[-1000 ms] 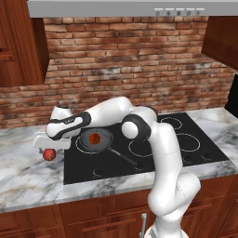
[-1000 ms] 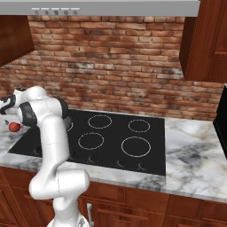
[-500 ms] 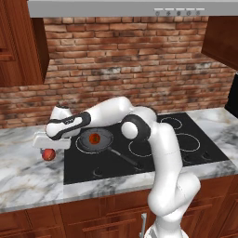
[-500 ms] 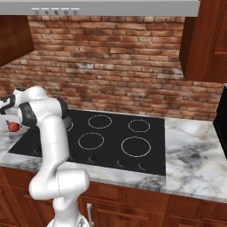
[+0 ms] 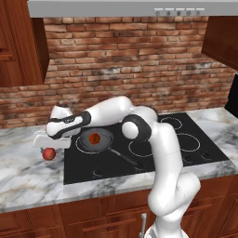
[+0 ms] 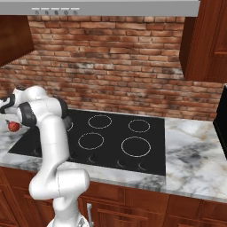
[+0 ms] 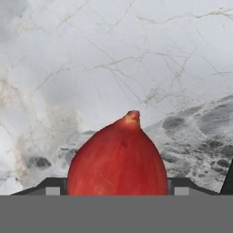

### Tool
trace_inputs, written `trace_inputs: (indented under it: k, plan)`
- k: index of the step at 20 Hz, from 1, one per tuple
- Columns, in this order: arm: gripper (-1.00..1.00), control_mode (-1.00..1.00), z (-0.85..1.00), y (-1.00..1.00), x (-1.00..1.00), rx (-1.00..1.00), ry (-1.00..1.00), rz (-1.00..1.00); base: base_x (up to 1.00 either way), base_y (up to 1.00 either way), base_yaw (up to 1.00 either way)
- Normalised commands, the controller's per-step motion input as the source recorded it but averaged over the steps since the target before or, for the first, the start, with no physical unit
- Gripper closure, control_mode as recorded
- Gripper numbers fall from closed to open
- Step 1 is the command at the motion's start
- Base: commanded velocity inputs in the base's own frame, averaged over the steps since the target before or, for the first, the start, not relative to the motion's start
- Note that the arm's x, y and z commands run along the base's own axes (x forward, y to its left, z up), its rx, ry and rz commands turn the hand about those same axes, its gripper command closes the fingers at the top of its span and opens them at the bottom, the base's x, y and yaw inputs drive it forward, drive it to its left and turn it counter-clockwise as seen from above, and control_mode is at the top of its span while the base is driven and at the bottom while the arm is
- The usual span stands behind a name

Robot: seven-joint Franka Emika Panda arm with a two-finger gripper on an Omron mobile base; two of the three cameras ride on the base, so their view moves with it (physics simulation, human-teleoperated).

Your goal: Place the pan on the front left burner on the stove. Then place the tomato and the onion in the pan and turn on the front left burner.

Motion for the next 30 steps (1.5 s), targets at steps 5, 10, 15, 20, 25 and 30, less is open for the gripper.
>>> trace_inputs:
  k: [5,10,15,20,25,30]
  plan:
    - [1.00,-1.00,0.58,-0.43,-0.04,0.03,-0.01,0.00,0.00,0.00,0.00]
    - [1.00,-1.00,0.47,-0.45,-0.12,0.00,0.00,0.00,0.00,0.00,0.00]
    - [1.00,-1.00,0.43,-0.40,-0.16,0.00,0.00,0.00,0.00,0.00,0.00]
    - [1.00,-1.00,0.39,-0.36,-0.10,-0.07,0.00,0.00,0.00,0.00,0.00]
    - [1.00,-1.00,0.12,-0.27,0.01,-0.15,0.08,-0.03,0.00,0.00,0.00]
    - [1.00,-1.00,0.00,-0.23,0.04,-0.16,0.05,-0.05,0.00,0.00,0.00]
